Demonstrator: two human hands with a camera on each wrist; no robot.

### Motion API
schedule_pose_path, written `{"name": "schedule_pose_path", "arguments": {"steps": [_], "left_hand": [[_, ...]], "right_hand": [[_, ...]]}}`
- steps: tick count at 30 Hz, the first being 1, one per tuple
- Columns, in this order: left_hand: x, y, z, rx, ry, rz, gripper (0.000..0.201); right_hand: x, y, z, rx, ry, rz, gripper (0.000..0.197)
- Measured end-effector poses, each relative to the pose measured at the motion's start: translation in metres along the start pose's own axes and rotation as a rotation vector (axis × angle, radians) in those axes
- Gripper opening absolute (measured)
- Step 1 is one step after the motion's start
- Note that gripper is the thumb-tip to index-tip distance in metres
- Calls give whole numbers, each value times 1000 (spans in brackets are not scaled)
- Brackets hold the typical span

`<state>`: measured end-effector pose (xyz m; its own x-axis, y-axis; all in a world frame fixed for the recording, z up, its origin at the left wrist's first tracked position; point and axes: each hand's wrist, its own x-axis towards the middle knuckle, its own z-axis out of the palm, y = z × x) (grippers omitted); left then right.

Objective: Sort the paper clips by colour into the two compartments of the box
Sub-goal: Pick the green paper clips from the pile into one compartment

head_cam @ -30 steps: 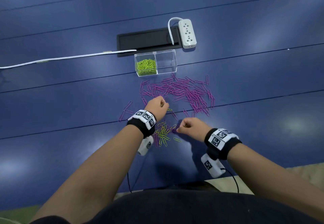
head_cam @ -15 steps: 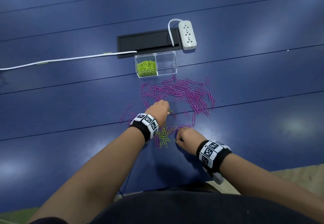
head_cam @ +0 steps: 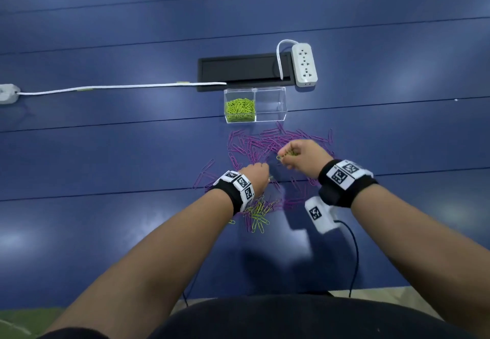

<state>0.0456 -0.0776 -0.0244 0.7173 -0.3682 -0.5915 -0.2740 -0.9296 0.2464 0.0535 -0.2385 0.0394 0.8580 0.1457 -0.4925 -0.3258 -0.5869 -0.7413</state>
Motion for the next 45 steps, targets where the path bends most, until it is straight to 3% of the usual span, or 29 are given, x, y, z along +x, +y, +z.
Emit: {"name": "schedule_pose_path", "arguments": {"steps": [4, 9, 13, 19, 25, 29, 32, 37, 40, 45], "left_hand": [[-11, -5, -5, -47, 75, 24, 24], [-4, -42, -37, -375, 215, -17, 16], [0, -72, -80, -591, 360, -153, 15], [27, -87, -138, -382, 381, -193, 22], [62, -76, -159, -200, 387, -145, 23], [75, -71, -153, -135, 383, -77, 21], [72, -70, -143, -168, 381, -46, 32], [26, -63, -117, -341, 543, -1, 33], [-15, -65, -75, -399, 556, -44, 20], [-76, -64, 11, -444, 386, -237, 5]], "right_hand": [[41, -47, -17, -91, 42, -41, 15], [95, -96, -6, -419, 55, -135, 25], [118, -118, 9, -503, 98, -172, 31], [129, -110, 13, -387, 113, -198, 34], [94, -81, -2, -190, 214, -221, 31], [56, -46, 10, -191, 173, -200, 23], [27, -20, 32, -314, 32, -208, 24], [1, 13, 72, -473, -153, -265, 24], [-6, 24, 86, -519, -154, -256, 18], [-15, 35, 91, -524, -103, -183, 9]]}}
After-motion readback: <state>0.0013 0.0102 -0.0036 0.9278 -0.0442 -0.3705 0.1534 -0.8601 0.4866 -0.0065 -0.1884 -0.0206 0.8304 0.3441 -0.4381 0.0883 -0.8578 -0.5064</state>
